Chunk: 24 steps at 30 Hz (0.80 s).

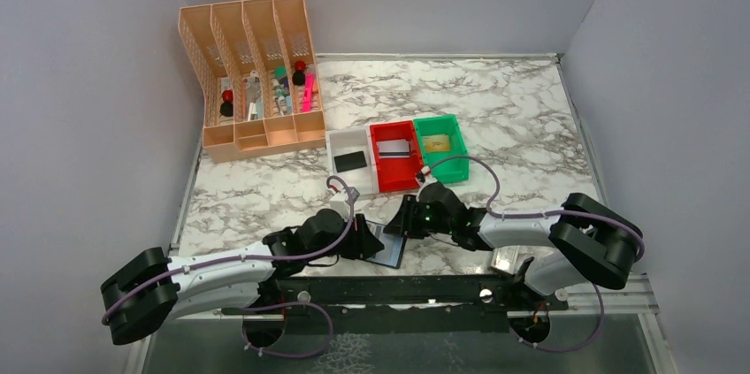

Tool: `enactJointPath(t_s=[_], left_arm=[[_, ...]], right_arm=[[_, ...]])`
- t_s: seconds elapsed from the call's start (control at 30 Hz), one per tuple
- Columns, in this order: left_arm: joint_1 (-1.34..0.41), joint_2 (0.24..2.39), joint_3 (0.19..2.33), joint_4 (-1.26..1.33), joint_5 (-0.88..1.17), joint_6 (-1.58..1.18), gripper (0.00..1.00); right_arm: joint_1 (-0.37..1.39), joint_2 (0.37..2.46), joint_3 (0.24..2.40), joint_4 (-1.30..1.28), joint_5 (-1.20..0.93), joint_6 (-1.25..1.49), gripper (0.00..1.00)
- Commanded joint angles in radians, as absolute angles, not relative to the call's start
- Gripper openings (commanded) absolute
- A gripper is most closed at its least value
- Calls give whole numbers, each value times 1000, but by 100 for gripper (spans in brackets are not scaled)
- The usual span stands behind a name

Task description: Take the credit cards out of the card holder

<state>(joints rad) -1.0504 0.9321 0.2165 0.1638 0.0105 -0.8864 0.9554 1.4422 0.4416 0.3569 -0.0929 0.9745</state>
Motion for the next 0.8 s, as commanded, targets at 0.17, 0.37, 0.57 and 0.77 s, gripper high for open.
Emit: enactJointPath(t_s=[0.17, 0.37, 0.57, 0.77], left_arm=[[-1064, 895, 264, 57, -39, -856, 51], [-1045, 857, 315, -138, -215, -801, 66], [-998, 898, 266, -42, -160, -788, 70], [-997, 985, 250, 13, -122, -799, 71]], right_arm=[[948, 1382, 460, 248, -56, 931, 38], [948, 1312, 427, 238, -92, 917, 38], [948, 1374, 403, 332, -186, 925, 38], [948, 1419, 406, 376, -234, 926, 38]])
